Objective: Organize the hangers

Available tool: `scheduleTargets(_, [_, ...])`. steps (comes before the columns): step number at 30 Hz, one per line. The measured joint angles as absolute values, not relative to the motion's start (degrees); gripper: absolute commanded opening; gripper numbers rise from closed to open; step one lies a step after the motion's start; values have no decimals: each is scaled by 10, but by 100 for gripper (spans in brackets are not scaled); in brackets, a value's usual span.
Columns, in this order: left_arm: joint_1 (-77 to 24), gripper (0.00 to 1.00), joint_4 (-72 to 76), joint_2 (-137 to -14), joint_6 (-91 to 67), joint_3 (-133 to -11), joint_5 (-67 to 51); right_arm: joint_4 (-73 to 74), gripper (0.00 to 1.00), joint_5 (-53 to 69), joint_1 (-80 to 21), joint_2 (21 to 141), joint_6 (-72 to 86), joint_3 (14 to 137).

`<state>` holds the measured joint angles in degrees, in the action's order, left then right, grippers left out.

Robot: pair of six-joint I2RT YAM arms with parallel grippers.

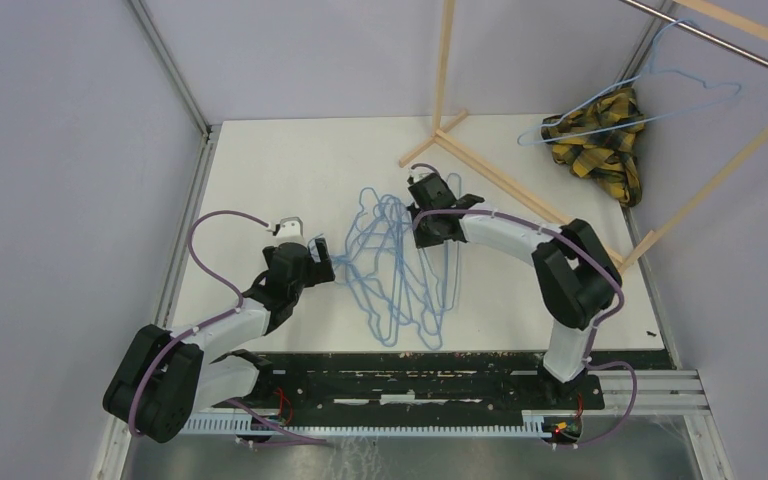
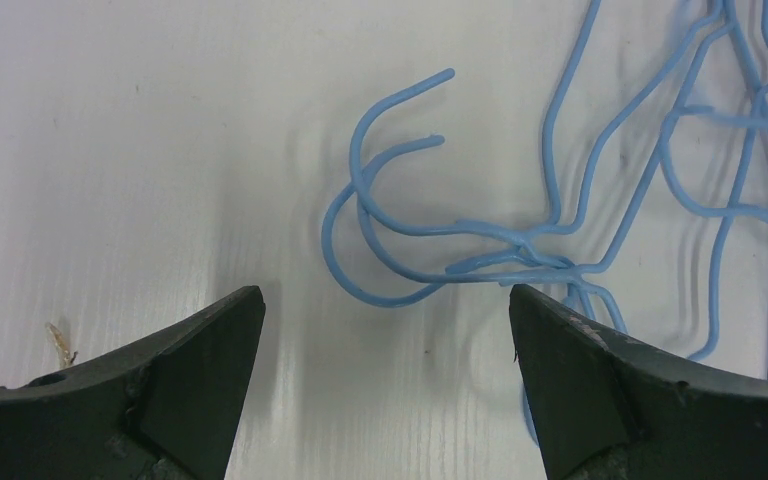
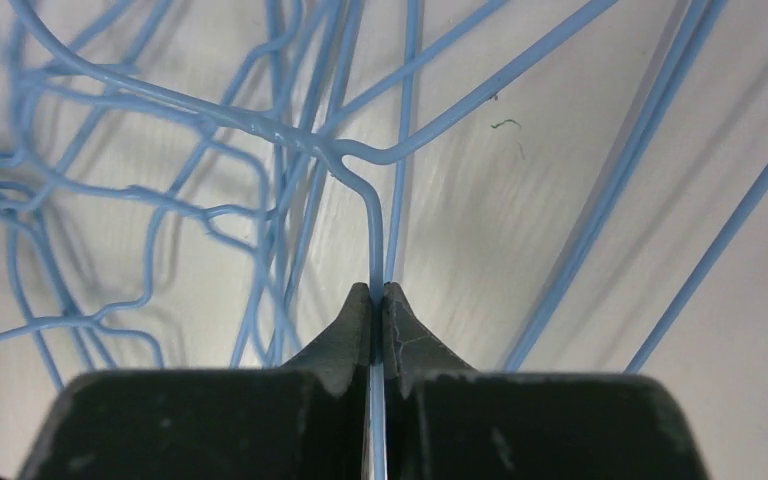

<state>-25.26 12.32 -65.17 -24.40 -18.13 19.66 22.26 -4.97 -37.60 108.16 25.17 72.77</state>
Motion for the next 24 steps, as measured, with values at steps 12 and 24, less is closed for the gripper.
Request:
scheduleTargets(12, [-253, 99, 124, -652, -244, -181, 200, 250, 2, -44, -376, 946, 257, 721])
scheduleTargets(24, [-253, 99, 124, -652, -244, -181, 205, 213, 1, -40, -377, 932, 303, 854])
